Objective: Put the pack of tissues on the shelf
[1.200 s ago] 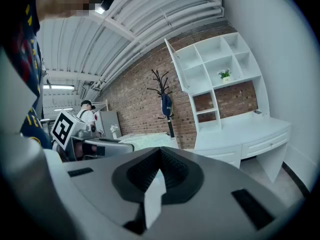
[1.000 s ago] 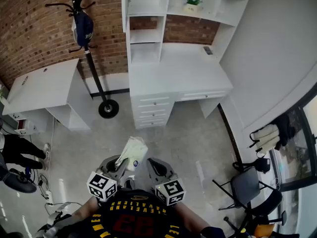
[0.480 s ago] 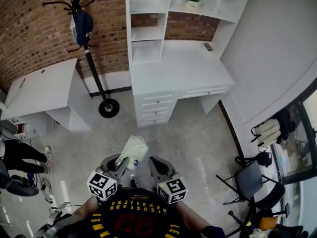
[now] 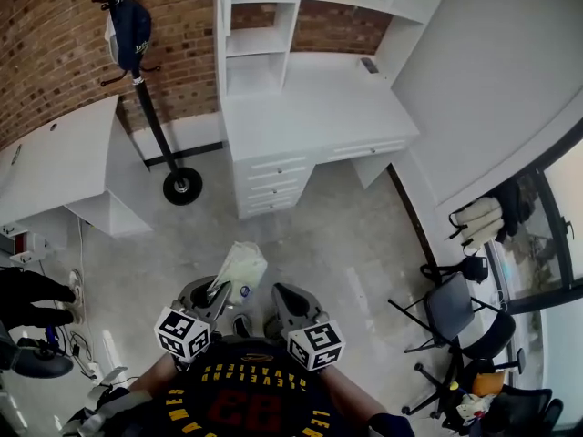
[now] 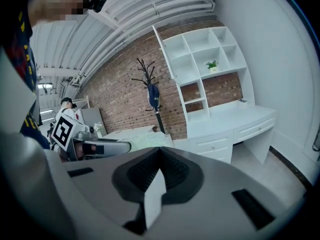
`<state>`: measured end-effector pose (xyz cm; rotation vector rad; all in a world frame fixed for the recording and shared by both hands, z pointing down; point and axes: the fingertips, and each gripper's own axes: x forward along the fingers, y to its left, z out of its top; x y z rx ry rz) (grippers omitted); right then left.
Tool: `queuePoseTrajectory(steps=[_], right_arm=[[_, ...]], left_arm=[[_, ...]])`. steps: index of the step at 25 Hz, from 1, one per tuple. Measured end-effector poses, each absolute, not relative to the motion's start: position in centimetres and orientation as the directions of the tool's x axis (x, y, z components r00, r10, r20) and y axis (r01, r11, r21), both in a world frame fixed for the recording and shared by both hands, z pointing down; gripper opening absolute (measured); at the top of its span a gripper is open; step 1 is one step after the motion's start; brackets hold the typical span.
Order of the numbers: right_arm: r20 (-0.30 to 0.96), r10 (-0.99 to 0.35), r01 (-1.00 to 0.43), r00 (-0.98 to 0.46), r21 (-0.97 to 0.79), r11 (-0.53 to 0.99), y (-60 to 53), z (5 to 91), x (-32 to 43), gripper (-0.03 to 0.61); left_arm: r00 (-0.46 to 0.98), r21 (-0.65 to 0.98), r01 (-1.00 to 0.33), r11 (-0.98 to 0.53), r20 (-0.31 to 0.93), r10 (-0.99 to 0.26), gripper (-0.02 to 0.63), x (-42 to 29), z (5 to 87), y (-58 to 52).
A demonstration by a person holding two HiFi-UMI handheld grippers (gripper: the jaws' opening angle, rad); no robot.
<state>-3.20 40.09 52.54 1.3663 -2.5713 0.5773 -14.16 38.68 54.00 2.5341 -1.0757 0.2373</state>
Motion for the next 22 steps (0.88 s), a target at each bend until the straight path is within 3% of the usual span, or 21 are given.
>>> queuePoseTrajectory(steps=[14,22], right_arm=[[0.284,-0.703,-0.757,-0.652,-0.287,0.587,29.5,52.6,-2.5,-0.003],[0.273,-0.684,-0.734,-0.676,-0.33,0.594,21.8,52.5,1.1,-0.003]], left_arm=[[0.63,0.233,-0.777,-0.585,0.309,-0.713,0.06,-12.9,53.3,29.8],[0.627,0.203,-0.778,-0.594,0.306,-0.716,0.06,-8.1,52.3,22.3]])
